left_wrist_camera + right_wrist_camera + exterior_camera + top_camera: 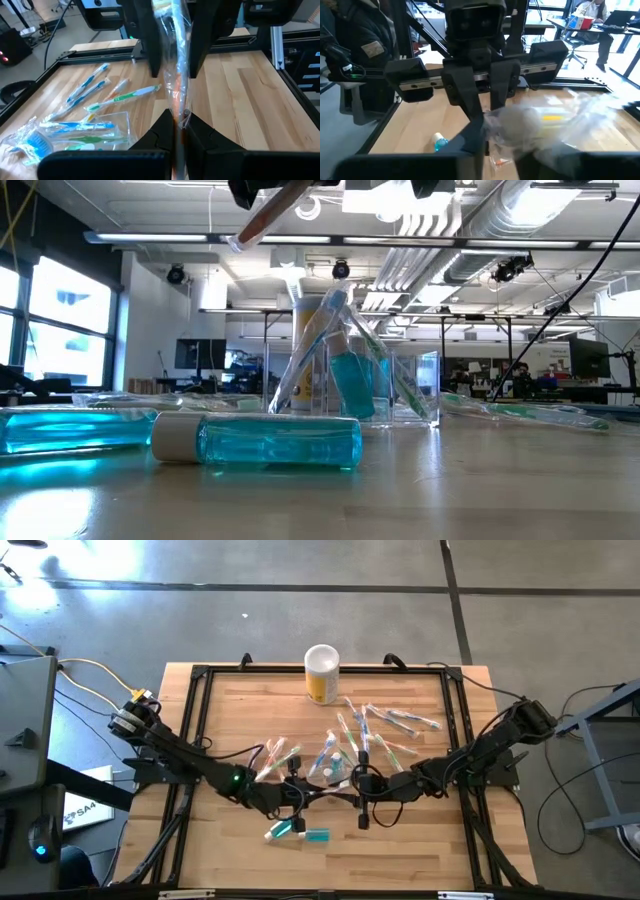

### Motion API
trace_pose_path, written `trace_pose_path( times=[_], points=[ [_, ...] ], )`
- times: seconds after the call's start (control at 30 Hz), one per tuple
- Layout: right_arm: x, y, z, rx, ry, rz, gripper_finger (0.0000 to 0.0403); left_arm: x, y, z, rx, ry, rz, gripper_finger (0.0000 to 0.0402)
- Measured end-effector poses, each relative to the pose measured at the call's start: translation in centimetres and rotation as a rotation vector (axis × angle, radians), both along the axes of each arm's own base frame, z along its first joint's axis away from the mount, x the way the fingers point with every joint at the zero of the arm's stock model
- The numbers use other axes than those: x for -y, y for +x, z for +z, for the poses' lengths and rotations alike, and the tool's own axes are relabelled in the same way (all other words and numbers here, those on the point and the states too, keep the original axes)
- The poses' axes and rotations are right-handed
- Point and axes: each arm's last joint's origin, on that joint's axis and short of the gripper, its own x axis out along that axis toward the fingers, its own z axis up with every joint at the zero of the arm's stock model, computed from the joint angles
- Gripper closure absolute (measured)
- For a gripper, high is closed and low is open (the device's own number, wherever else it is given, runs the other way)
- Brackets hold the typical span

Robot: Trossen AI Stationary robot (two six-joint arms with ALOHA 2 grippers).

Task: Pick & Place toothbrushing station
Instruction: Put the orange toothbrush in the transparent organizer

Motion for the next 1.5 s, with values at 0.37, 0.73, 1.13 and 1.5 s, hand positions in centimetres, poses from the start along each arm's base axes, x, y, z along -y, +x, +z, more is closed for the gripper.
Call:
trace_pose_path(
  times=[0.37, 0.73, 1.13, 1.5],
  points=[
    [0.0, 0.0, 0.0, -0.003, -0.004, 0.021, 0.0388, 0.0, -0.1, -0.2, -0.024, 0.02, -0.001, 0.0368],
    [-0.1, -0.1, -0.5, -0.046, 0.015, 0.015, 0.0393, -0.1, -0.2, -0.5, -0.052, 0.025, 0.001, 0.0228],
    [-0.1, -1.8, -2.2, -0.274, 0.088, -0.077, 0.0393, -0.2, -0.6, -1.5, -0.153, 0.025, 0.004, 0.0179],
    [2.1, -6.7, 2.3, -0.247, 0.147, -0.226, 0.0393, -0.4, -0.9, -2.1, -0.225, 0.044, 0.014, 0.0178]
  ],
)
